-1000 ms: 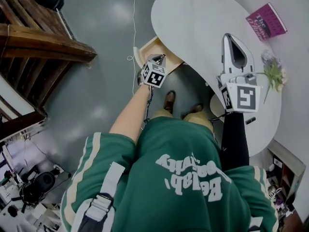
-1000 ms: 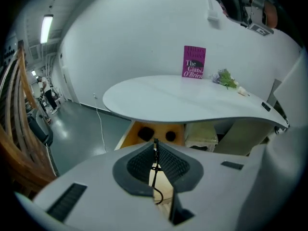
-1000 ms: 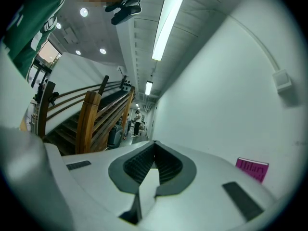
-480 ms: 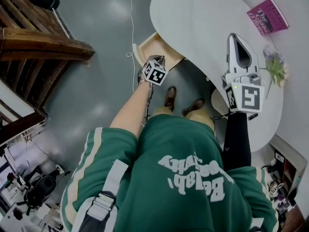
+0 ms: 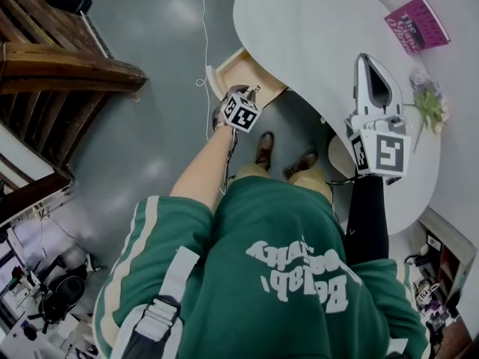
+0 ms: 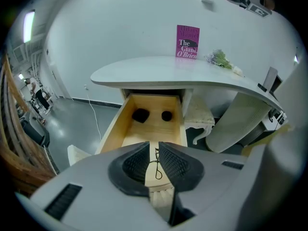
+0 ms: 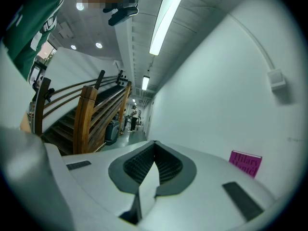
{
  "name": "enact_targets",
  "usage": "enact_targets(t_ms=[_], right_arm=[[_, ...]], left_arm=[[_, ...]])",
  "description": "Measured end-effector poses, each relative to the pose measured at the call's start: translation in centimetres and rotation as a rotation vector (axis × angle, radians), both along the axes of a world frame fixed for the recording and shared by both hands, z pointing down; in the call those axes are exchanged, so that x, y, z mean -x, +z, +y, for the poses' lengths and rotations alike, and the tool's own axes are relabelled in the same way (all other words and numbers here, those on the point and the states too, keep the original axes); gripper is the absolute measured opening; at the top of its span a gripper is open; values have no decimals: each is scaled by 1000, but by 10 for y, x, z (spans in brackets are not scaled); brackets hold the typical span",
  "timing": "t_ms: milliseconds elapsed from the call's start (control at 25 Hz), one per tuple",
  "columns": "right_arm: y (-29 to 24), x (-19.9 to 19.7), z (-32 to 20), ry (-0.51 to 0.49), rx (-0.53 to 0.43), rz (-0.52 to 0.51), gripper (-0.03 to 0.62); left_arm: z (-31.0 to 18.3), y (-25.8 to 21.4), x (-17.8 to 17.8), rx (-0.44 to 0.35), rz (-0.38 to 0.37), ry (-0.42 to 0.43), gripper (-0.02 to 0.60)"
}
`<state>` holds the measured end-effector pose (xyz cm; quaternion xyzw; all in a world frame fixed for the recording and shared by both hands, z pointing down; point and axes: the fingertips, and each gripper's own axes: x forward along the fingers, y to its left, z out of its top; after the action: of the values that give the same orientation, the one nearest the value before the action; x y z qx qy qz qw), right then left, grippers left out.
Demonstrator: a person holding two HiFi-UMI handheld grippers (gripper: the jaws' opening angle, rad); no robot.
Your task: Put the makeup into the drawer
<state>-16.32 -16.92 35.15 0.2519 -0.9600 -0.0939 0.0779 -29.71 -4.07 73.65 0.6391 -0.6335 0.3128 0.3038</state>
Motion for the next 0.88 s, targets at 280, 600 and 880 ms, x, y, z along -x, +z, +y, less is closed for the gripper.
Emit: enact_targets(t_ms=[280, 600, 880], right_arm=[[1, 1, 5, 1, -2, -2, 9], [-4, -3, 2, 8, -2, -37, 9], [-23, -2, 1, 16, -19, -98, 9]], left_arm=[[2, 0, 2, -4, -2, -5, 89], [-21, -91, 23, -250, -76, -65, 91], [-41, -231, 46, -545, -199, -84, 120]])
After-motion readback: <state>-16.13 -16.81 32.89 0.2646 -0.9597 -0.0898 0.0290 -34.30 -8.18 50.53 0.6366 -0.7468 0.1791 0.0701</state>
